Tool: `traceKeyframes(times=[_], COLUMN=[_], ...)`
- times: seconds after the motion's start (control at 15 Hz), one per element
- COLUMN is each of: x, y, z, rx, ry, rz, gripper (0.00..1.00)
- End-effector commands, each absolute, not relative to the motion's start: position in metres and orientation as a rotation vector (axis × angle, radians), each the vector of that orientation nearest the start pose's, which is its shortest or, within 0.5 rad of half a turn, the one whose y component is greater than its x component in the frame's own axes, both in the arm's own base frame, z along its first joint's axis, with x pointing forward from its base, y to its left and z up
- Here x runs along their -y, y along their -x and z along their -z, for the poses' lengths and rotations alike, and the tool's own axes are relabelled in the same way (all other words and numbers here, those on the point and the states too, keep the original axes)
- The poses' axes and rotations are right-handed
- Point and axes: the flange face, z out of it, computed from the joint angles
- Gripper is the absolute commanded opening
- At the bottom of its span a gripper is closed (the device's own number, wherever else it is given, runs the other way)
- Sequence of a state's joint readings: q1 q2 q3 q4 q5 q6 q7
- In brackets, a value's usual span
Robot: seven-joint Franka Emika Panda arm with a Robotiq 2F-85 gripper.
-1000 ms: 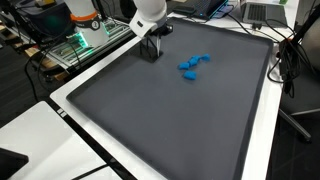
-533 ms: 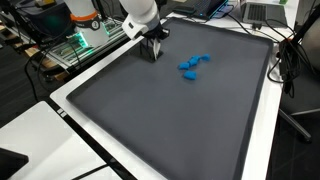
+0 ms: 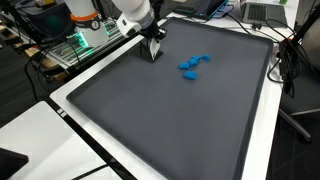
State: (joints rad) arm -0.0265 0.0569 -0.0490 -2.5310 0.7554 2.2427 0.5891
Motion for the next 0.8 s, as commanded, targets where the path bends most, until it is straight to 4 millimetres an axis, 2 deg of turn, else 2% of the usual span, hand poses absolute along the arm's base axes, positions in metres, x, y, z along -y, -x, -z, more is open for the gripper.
traceKeyframes(times=[0.0,0.73], x=[0.016,0.02], y=[-0.412,-0.402], z=[-0.234,-0.23], rx=[-1.634,-1.713], ry=[2.116,2.035], rz=[-0.57,-0.496], gripper=[0.01,0.01])
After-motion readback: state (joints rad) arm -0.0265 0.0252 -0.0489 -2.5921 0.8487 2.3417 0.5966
